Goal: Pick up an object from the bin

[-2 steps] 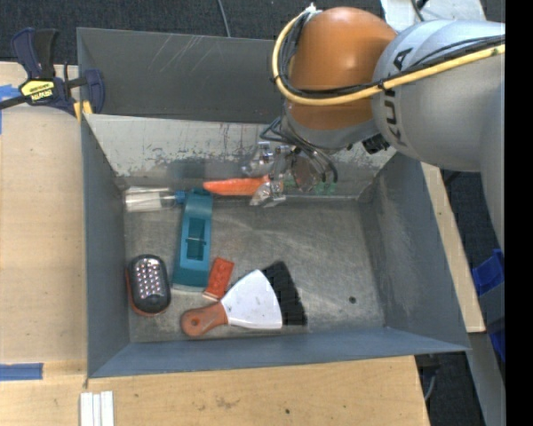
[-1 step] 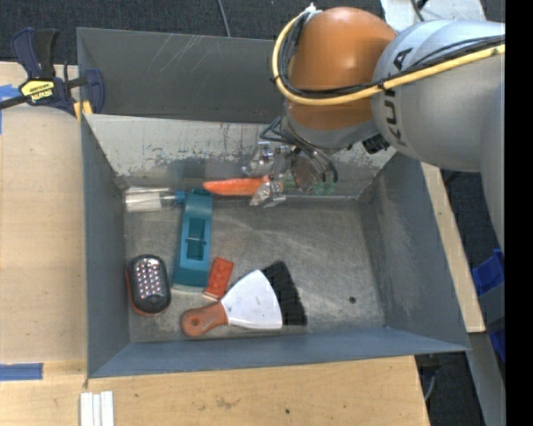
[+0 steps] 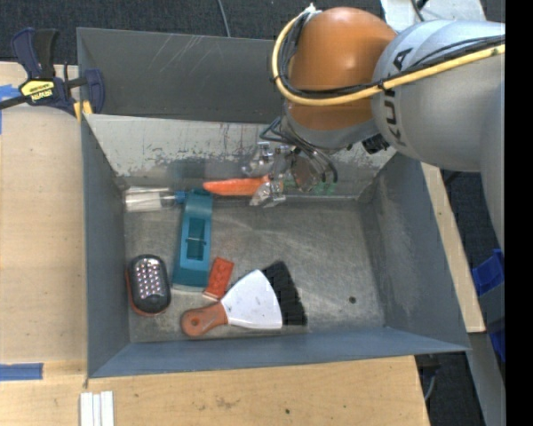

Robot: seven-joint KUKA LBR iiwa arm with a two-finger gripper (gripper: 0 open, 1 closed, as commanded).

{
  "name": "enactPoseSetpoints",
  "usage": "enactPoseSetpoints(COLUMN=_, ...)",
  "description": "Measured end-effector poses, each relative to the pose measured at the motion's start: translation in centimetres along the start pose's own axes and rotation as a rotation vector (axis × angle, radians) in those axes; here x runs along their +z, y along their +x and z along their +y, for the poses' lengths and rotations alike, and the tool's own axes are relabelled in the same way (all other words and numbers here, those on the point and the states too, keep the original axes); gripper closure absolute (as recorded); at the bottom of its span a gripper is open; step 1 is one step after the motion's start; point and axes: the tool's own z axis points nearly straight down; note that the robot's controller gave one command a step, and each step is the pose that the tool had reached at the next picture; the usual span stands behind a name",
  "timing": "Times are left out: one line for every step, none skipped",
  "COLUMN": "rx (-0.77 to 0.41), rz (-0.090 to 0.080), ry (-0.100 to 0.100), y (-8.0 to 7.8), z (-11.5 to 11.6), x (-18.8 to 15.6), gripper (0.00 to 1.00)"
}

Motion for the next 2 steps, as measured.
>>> enactPoseSetpoints(rx=-0.029, rz=-0.007, ry=0.000, y=-0.2, z=-0.1, x=5.3, gripper=1.00)
enactPoseSetpoints(rx=-0.011, rz=0.005, ry=-0.001, y=0.4, z=-0.4, x=7.1, gripper=0.00)
